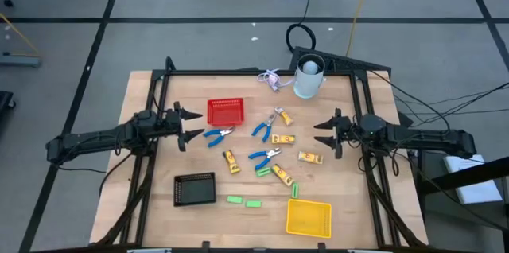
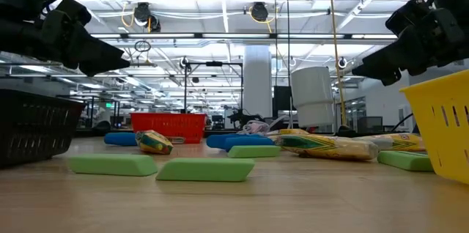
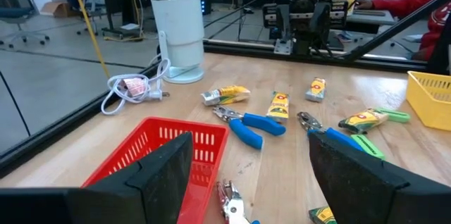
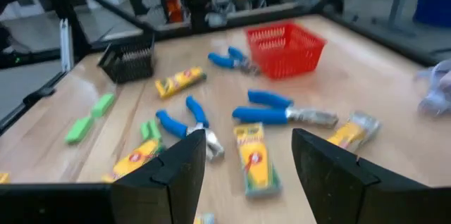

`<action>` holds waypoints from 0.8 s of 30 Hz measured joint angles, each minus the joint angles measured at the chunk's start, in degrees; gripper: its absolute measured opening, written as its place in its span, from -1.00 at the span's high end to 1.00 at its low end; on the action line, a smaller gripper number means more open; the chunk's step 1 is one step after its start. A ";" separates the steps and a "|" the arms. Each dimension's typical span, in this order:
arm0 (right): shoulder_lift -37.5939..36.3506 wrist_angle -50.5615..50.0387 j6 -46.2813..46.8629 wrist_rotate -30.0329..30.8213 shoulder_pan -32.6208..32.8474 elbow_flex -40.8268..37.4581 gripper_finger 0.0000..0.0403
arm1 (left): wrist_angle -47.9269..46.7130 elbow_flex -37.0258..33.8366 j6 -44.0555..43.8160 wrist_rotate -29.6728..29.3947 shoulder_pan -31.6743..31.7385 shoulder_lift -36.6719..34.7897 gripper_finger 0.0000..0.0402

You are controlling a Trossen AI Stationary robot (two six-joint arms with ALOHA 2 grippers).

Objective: Pick & Place School Supplies
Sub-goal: Put the blue hole punch into the black bin

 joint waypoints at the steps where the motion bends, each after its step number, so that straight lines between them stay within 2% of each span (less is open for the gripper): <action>1: -0.18 1.11 -0.69 0.05 0.00 0.00 0.00 | 0.02 0.00 0.05 0.00 0.00 0.00 -0.42; 6: -3.35 5.43 -3.86 -4.78 0.04 0.04 0.00 | -0.46 0.00 0.25 -0.02 0.00 0.00 -0.42; 10: -8.39 1.68 -3.87 -6.00 0.04 0.11 0.00 | -0.63 0.00 0.32 -0.03 0.00 0.00 -0.42; 15: -14.72 -5.46 -4.02 -2.50 0.02 0.27 0.00 | -1.49 0.00 0.34 -0.07 0.00 0.00 -0.42; 21: -13.89 -8.11 -4.32 1.64 0.03 0.89 0.00 | -3.21 0.00 -0.06 -0.26 0.01 0.00 -0.42; 24: -13.92 -8.10 -4.63 1.69 0.02 0.90 0.00 | -3.32 0.00 -0.15 -0.26 0.00 0.00 -0.42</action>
